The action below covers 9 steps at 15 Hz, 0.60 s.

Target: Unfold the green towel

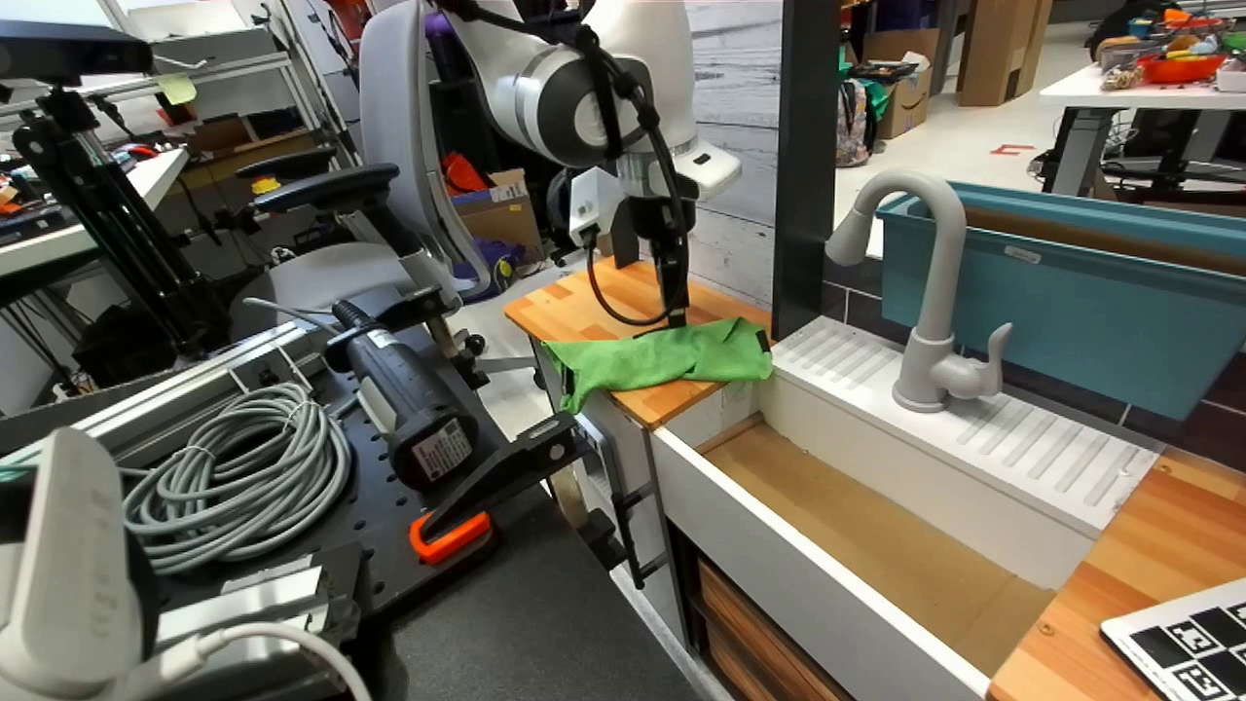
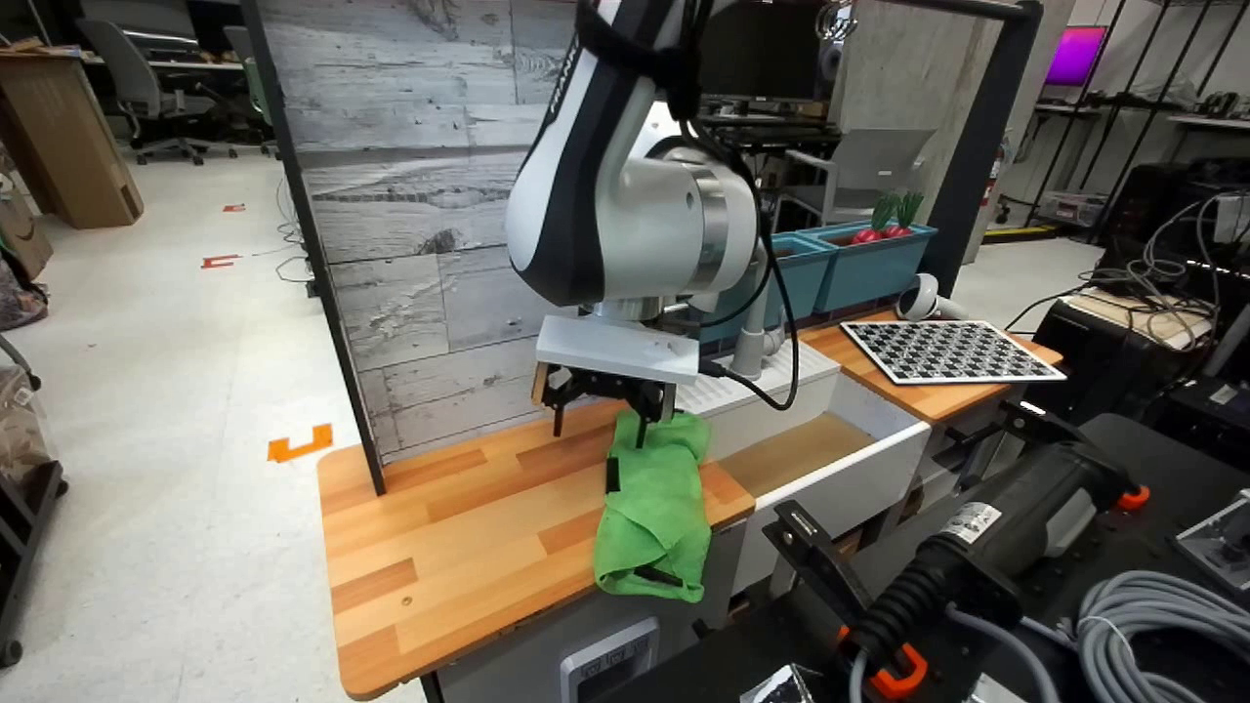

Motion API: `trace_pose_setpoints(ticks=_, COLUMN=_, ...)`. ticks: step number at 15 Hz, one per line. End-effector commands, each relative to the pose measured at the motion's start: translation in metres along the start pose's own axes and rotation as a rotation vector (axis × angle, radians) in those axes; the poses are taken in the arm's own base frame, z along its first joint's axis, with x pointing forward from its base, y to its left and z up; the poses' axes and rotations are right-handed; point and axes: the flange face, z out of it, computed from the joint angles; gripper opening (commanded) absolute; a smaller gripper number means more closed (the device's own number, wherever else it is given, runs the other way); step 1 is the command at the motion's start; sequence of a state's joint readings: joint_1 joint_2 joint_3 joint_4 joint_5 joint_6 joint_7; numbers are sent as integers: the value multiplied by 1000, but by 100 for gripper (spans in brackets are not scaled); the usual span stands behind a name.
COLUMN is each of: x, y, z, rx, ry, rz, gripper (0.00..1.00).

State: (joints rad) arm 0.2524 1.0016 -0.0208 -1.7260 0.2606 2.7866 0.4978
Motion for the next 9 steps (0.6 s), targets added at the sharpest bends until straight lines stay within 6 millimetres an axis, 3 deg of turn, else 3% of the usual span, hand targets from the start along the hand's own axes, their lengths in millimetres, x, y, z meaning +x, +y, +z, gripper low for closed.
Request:
trace_pose_setpoints(ticks=1, x=7, y=-5, z=9, rx=-17, ry=5, rz=7, gripper=70)
trace_pose_setpoints(ticks=9, x=10, y=-8, z=15, rx=-14, ry=4, rz=11, gripper=9)
